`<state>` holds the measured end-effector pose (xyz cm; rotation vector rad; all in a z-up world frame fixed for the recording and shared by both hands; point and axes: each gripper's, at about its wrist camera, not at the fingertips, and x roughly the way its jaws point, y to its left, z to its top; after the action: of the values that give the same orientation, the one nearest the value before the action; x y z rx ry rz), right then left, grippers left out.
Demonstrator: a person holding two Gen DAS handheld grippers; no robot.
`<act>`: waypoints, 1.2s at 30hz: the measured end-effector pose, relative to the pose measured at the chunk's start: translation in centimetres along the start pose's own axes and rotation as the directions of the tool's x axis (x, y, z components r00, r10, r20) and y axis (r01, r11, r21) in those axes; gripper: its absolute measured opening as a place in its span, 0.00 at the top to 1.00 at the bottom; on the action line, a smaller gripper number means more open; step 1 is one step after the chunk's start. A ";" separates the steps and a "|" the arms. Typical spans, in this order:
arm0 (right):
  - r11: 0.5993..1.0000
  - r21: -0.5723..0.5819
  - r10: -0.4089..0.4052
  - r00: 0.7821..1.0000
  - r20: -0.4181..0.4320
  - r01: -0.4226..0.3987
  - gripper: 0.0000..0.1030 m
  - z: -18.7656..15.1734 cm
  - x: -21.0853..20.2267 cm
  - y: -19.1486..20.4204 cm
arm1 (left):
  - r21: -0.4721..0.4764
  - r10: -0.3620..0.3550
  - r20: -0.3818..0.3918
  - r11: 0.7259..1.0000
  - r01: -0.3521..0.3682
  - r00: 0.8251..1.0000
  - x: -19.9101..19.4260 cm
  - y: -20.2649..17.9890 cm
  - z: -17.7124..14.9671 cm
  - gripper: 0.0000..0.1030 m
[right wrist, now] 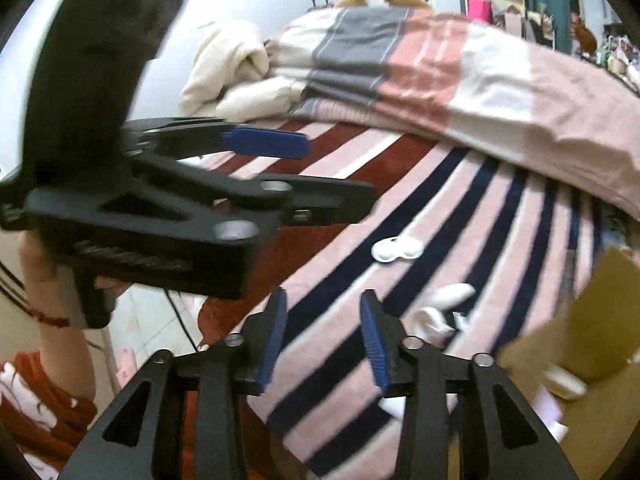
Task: Organize rigid objects
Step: 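Lower the right gripper onto the white two-lobed case and close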
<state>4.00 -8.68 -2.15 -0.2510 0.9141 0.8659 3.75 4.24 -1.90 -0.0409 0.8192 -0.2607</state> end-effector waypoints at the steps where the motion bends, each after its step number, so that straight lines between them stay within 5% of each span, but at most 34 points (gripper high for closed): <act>1: 1.000 0.003 -0.007 1.000 -0.005 0.007 0.54 0.2 1.1 -0.2 | -0.018 0.007 -0.007 1.000 -0.007 1.000 0.2 1.0 -0.8 0.31; 5: 0.993 0.019 -0.115 0.993 -0.002 0.115 0.27 0.3 7.4 -1.9 | -0.082 0.000 -0.021 0.997 -0.002 1.000 0.7 3.7 -3.3 0.31; 14: 0.955 0.016 -0.296 0.954 -0.050 0.297 0.25 1.3 15.3 -6.2 | -0.143 0.004 -0.036 0.990 -0.009 0.999 1.0 6.4 -5.9 0.31; 20: 0.951 -0.026 -0.309 0.950 -0.051 0.308 0.25 1.5 16.6 -6.5 | -0.151 0.002 -0.042 0.989 -0.008 0.999 1.2 6.5 -5.9 0.31; 23: 0.957 -0.018 -0.289 0.956 -0.043 0.289 0.43 1.6 16.8 -6.7 | -0.149 0.001 -0.049 0.989 -0.008 0.999 1.3 6.2 -5.8 0.31; 28: 0.963 -0.041 -0.269 0.963 -0.019 0.268 0.43 1.1 15.2 -5.7 | -0.138 -0.015 -0.056 0.990 0.007 0.998 1.5 5.3 -5.4 0.31; 36: 0.988 -0.083 -0.121 0.989 0.080 0.128 0.43 0.5 7.8 -1.0 | -0.102 -0.159 -0.039 0.983 0.154 0.987 1.4 1.8 -3.4 0.31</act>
<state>7.47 -4.82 -8.12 -0.3465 0.7829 0.7957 2.60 5.82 -5.49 -0.1928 0.8766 -0.3705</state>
